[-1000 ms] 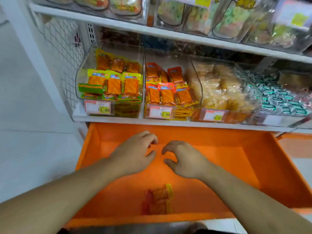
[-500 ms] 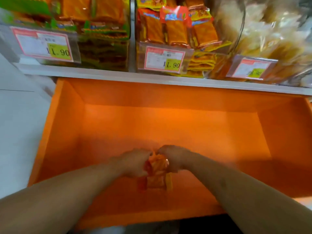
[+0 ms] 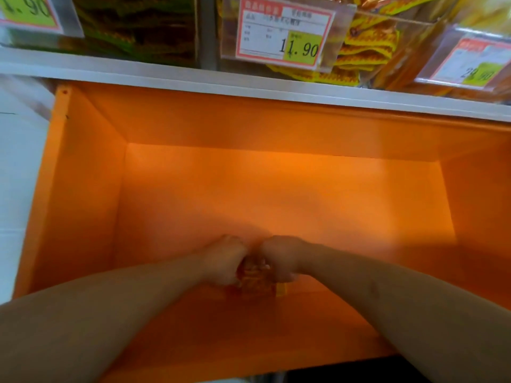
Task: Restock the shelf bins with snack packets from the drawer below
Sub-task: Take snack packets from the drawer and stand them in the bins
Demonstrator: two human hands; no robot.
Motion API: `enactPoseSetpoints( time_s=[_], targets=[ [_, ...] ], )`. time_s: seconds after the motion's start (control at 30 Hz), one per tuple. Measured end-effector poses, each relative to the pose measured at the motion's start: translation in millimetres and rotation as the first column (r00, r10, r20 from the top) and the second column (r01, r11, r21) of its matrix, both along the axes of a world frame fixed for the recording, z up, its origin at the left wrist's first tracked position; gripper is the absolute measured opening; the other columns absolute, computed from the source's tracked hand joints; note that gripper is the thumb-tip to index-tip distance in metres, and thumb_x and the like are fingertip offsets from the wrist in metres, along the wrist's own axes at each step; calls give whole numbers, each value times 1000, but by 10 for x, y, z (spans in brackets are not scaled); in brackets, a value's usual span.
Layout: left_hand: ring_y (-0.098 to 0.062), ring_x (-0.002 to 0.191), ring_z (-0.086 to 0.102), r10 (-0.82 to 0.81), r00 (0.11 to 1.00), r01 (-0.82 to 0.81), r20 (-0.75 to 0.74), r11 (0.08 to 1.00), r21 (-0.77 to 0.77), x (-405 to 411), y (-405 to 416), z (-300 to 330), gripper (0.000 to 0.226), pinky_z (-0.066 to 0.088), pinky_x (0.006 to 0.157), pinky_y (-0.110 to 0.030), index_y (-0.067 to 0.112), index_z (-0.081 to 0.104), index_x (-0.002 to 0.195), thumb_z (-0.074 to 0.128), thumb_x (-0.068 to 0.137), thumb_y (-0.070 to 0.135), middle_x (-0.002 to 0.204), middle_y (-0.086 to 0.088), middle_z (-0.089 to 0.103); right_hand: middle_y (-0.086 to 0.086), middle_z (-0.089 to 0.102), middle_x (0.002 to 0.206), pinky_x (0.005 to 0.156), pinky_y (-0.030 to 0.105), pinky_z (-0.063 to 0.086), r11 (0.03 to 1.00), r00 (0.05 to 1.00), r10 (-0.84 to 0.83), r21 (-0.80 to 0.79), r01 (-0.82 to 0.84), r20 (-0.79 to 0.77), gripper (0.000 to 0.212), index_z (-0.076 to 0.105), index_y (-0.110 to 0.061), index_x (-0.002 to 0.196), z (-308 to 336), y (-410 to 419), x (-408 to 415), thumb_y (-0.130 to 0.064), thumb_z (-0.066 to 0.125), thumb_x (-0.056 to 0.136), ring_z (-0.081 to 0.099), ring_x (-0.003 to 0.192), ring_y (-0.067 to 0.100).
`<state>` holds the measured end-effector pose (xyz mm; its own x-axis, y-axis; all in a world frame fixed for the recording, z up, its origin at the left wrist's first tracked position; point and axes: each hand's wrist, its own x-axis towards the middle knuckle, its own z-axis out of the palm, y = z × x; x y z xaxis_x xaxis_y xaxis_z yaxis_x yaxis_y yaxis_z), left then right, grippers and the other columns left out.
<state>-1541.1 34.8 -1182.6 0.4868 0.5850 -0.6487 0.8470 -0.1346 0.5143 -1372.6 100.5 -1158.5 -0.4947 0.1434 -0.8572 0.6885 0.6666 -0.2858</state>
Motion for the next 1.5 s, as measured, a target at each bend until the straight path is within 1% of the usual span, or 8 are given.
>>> enactPoseSetpoints(
  time_s=[0.17,0.4,0.57,0.73,0.9,1.17,1.37,1.5],
  targets=[
    [-26,95,65,106,991,-96,84,989,-113,-55,-50,3,34,54,82,-41,21,62,102,82,76,27,103,-3,70,1,68,86,57,36,50,996,996,-88,-35,88,-12,22,65,-24,86,111,-19,17,-4,71,80,63,75,25],
    [-17,101,71,427,885,-404,185,902,-152,-468,227,590,28,58,89,-37,31,66,101,82,80,21,108,2,74,-5,70,84,62,30,51,916,904,-399,-12,402,-154,18,70,-27,101,866,355,-132,-28,78,85,65,72,14],
    [-30,71,75,502,816,-499,288,862,-88,-784,487,1675,28,61,64,-44,28,66,93,78,85,4,84,-6,75,-13,66,91,74,31,50,845,791,-502,-5,534,-351,28,73,-28,101,1811,492,-232,-33,88,78,61,80,8],
    [-16,74,73,580,646,-604,497,786,-132,-931,365,3055,22,61,71,-39,18,74,101,87,83,18,90,-10,75,-10,67,80,67,36,51,812,667,-385,110,573,-638,19,74,-31,88,3023,340,-206,-23,86,77,60,71,9],
    [-30,99,72,748,284,-641,600,613,-461,-1012,45,3924,60,54,86,-43,10,75,114,69,86,63,109,-12,77,-12,74,95,83,30,55,747,363,-253,57,662,-897,29,78,-28,99,3785,-51,-128,-7,86,80,70,93,6],
    [-28,82,74,749,110,-709,654,520,-476,-816,-113,3937,43,61,76,-43,8,71,124,78,82,3,102,-11,78,-17,57,134,109,22,40,624,256,154,295,724,-954,55,69,-32,130,3719,-112,-311,-2,81,85,50,133,6],
    [-13,94,76,663,175,-910,728,391,-138,-801,95,3858,39,60,93,-47,34,79,103,92,72,16,97,7,80,14,69,98,73,40,57,392,-217,-597,-517,761,-772,13,63,-7,107,3614,-6,-477,1,64,97,70,95,34],
    [-10,96,73,613,296,-899,732,438,-3,-774,174,3807,45,60,89,-44,33,75,106,96,67,34,98,7,78,12,48,74,62,46,61,403,-203,-665,-574,713,-718,32,54,3,94,3546,3,-636,-19,78,93,62,71,32]
  ],
)
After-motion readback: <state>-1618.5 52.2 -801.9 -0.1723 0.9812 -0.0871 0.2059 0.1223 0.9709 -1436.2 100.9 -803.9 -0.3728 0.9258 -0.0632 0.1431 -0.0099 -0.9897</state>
